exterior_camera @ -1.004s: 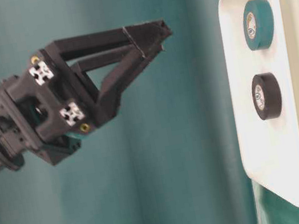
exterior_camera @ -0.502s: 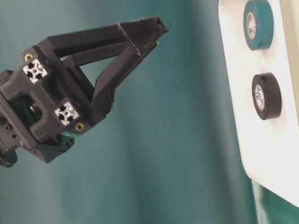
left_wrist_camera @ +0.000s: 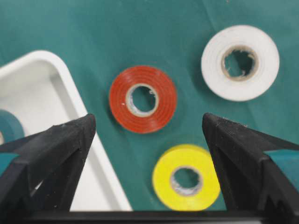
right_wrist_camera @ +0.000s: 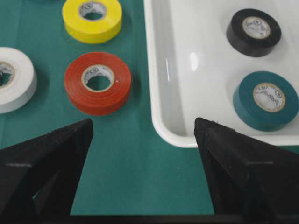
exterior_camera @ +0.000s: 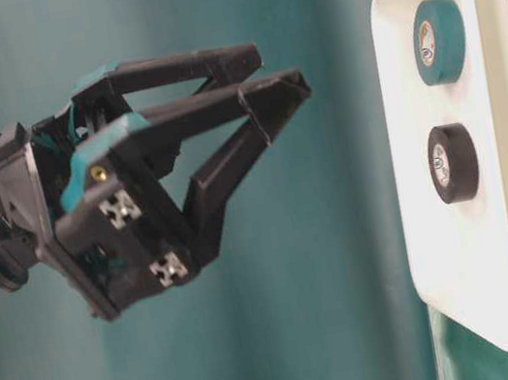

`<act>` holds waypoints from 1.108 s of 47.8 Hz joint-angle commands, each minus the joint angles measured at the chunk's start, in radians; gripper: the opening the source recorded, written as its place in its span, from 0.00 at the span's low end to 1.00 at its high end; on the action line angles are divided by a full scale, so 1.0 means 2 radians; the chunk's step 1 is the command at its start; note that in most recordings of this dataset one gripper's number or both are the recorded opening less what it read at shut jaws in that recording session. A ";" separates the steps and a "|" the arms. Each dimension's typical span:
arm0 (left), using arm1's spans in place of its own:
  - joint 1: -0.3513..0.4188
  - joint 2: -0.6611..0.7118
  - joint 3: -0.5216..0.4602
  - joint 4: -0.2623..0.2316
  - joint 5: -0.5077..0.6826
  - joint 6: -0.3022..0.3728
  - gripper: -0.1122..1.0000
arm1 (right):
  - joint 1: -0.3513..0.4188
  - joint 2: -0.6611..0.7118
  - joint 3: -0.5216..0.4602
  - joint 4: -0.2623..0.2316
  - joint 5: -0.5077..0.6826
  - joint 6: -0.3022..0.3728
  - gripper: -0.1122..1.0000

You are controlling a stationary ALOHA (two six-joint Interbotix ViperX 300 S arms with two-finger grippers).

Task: Pick up the tape from a random location and place it into the white case.
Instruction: 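Lower the left gripper into the red roll's hole and close on its rim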

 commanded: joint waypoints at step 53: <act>-0.002 0.000 0.002 0.001 -0.004 0.029 0.99 | 0.001 0.003 -0.012 -0.001 -0.001 0.000 0.84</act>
